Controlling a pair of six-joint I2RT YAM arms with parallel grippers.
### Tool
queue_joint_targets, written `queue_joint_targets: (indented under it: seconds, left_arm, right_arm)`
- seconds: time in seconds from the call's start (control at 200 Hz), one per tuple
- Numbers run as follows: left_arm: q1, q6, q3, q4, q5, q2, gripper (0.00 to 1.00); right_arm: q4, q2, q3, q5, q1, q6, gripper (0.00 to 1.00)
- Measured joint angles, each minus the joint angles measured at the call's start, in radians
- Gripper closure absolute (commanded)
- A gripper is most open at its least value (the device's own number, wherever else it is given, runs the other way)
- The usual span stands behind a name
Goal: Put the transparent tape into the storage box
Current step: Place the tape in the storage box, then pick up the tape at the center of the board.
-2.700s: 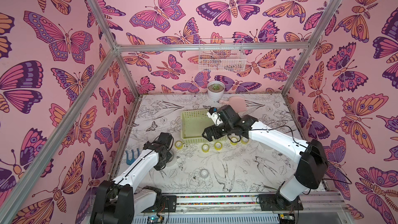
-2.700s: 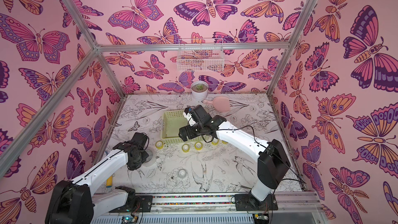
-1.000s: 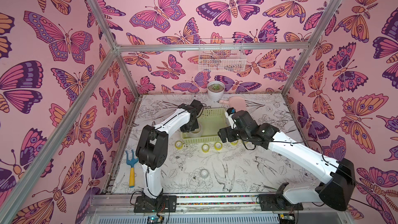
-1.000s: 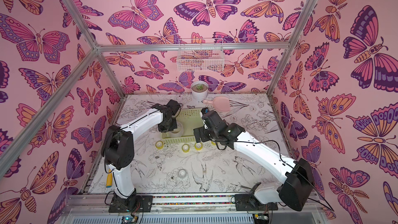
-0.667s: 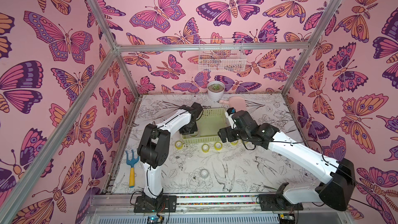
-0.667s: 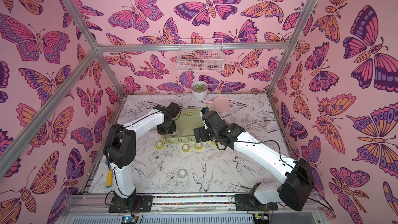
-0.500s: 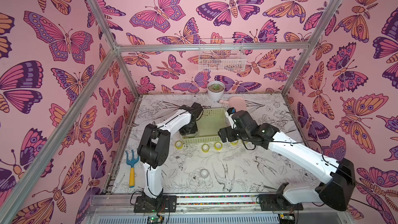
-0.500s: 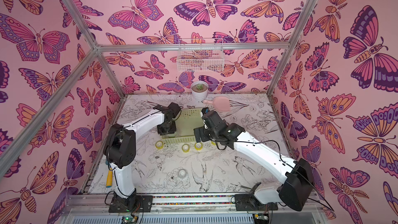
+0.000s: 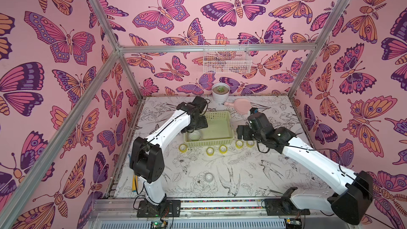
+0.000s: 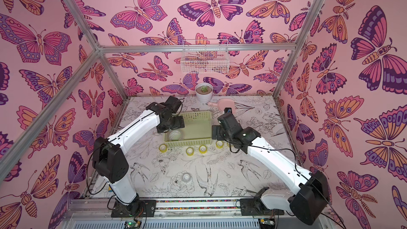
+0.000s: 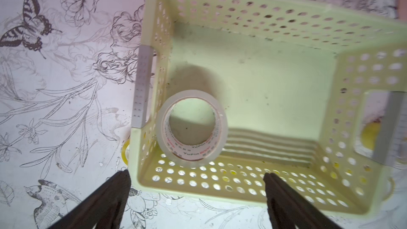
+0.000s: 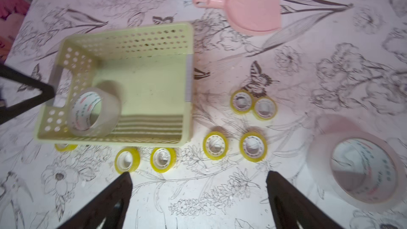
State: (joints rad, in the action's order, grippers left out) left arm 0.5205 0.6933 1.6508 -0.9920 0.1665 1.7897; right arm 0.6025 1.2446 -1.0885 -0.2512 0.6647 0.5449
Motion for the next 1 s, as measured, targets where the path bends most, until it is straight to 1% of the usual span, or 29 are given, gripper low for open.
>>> queue_joint_targets:
  seconds: [0.15,0.26,0.406,0.581,0.706,0.741,0.861,0.906,1.002]
  left_arm:
    - [0.055,-0.013,0.068,0.018,-0.042,0.012,0.0]
    - [0.109,-0.032,0.07,0.065,-0.055,0.024,0.0]
    - [0.177,-0.058,0.07,0.137,-0.087,0.045,0.0]
    - [0.201,-0.065,0.07,0.214,-0.157,0.06,0.0]
    - [0.211,-0.072,0.069,0.26,-0.183,0.061,0.0]
    - [0.214,-0.074,0.069,0.269,-0.19,0.061,0.0]
    - [0.22,-0.077,0.069,0.289,-0.21,0.061,0.0]
    - [0.22,-0.077,0.069,0.29,-0.216,0.061,0.0]
    - [0.22,-0.077,0.069,0.291,-0.223,0.061,0.0]
  right_arm:
    - [0.055,-0.039,0.043,-0.03,-0.114,0.06,0.06]
    - [0.102,-0.069,0.086,-0.051,-0.204,0.081,0.09]
    - [0.155,-0.124,0.145,-0.06,-0.33,0.083,0.1]
    - [0.175,-0.148,0.208,-0.038,-0.496,0.076,0.2]
    - [0.172,-0.143,0.251,-0.008,-0.583,0.065,0.25]
    - [0.168,-0.139,0.261,0.001,-0.603,0.059,0.3]
    - [0.135,-0.098,0.278,0.056,-0.665,0.05,0.43]
    - [0.114,-0.077,0.282,0.079,-0.681,0.048,0.45]
    - [0.07,-0.031,0.282,0.108,-0.692,0.049,0.44]
